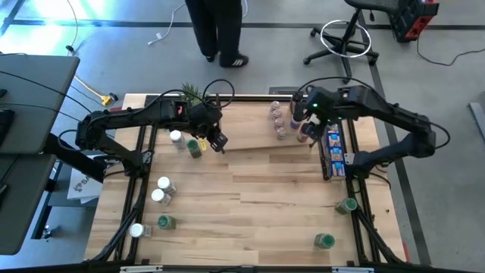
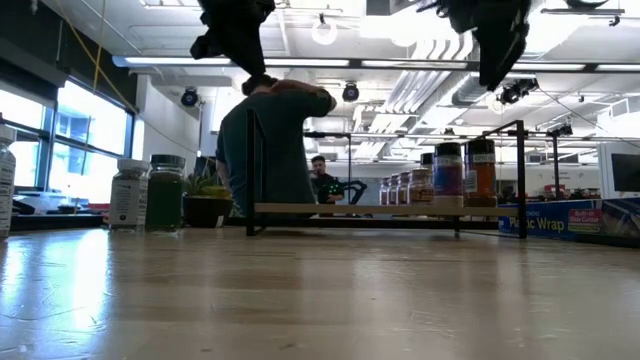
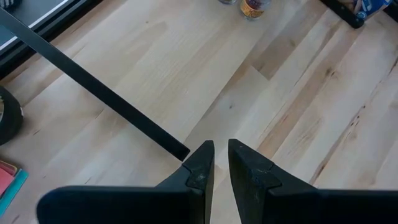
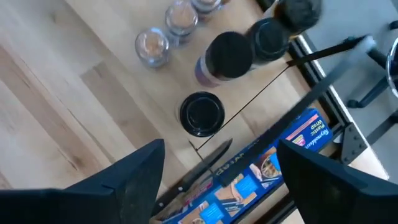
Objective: Shelf spices
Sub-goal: Put the white seasoning bottle on the shelf
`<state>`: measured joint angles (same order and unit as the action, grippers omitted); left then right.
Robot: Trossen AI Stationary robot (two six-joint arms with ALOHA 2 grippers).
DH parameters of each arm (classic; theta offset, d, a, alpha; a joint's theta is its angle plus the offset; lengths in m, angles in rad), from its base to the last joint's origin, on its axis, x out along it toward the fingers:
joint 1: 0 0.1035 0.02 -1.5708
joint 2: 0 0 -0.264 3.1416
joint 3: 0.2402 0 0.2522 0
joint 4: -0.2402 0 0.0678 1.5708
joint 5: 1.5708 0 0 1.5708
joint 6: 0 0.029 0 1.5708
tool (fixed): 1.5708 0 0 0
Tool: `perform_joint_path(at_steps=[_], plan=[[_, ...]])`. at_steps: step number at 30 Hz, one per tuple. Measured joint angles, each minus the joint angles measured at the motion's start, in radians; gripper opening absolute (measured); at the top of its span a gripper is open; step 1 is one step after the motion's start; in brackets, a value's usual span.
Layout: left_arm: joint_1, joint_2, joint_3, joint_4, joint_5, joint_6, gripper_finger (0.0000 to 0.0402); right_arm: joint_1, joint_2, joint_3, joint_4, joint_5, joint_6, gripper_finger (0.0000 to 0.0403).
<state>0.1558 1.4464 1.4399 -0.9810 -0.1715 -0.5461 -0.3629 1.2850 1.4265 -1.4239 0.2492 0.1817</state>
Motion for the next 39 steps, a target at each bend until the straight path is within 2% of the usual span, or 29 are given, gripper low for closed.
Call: perform_joint_path(at_steps=[10,16,29,39], plan=[[-0.014,0.0,0.0,-0.001,0.002,0.0,0.0042,-0.03,0.211,-0.001,0.008,-0.115,-0.085,0.03],[-0.034,0.0,0.0,-0.002,0.001,0.0,0.0042,-0.03,0.282,-0.001,0.007,-0.127,-0.104,0.0285],[-0.041,0.0,0.0,-0.002,-0.022,0.0,0.0042,-0.03,0.338,-0.001,0.005,-0.104,-0.075,0.0284],[-0.041,0.0,0.0,-0.002,-0.022,0.0,0.0042,-0.029,0.337,0.0,0.05,-0.14,-0.076,0.0284]])
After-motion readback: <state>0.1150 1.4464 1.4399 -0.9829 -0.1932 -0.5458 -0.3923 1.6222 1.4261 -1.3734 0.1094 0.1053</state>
